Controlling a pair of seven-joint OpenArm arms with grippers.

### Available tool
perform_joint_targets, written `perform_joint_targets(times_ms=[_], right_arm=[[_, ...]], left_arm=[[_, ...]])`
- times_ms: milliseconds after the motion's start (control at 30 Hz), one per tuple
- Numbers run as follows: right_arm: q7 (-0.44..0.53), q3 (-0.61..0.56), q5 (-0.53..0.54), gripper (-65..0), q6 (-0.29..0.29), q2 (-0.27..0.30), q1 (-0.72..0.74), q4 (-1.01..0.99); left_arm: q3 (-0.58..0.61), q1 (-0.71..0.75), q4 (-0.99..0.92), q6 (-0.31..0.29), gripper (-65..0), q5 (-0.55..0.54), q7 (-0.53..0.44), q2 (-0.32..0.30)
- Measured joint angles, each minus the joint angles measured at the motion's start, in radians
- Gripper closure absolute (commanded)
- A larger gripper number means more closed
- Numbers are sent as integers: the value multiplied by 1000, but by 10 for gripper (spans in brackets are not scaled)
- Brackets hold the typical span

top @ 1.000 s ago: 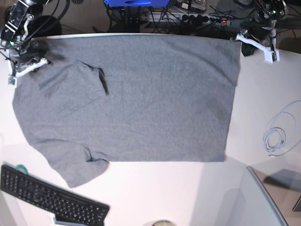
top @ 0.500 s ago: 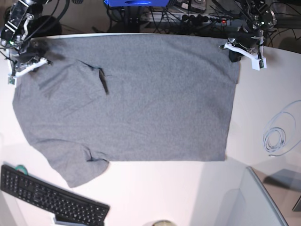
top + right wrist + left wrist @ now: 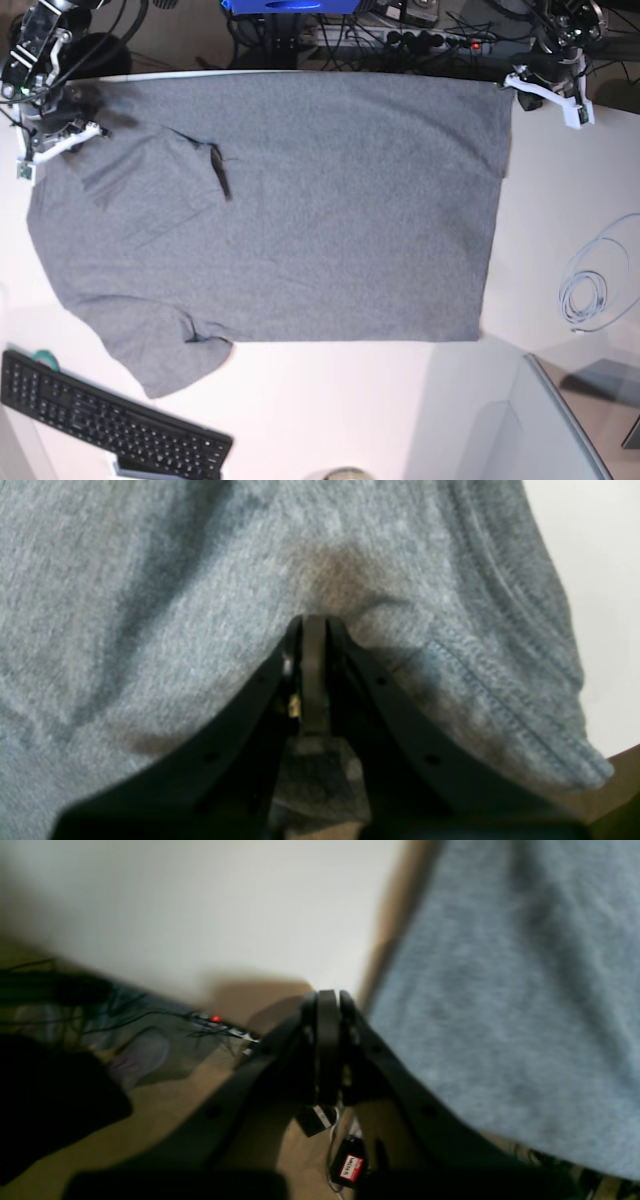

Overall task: Layout the t-shirt on the table in an organized manner, then fold the t-shirt properly
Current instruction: 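Adjust the left gripper's corner grip to straighten the shirt edge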

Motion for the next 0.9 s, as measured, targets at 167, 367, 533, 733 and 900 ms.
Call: perform_joint_targets(times_ms=[167,367,533,733,900], right_arm=[[-5,0,-5,-8,1,-13,-24,112],[-5,-5,-1,-8,1,-33,-8,163],[-4,0,-3,-8,-2,-21,16,70],[-4,2,-6,-8,-2,0,13,5],[-3,2,-1,-8,-2,-3,3,0]], left_arm=[[-1,6,171,-2,0,-12,-13,42],[159,-2,151,-2,0,-2,-5,63],[168,-58,18,2,0,50,-10,63],[166,-56,-5,0,0,69,-12,43],[134,-55,-15,-4,0,58,-14,24]])
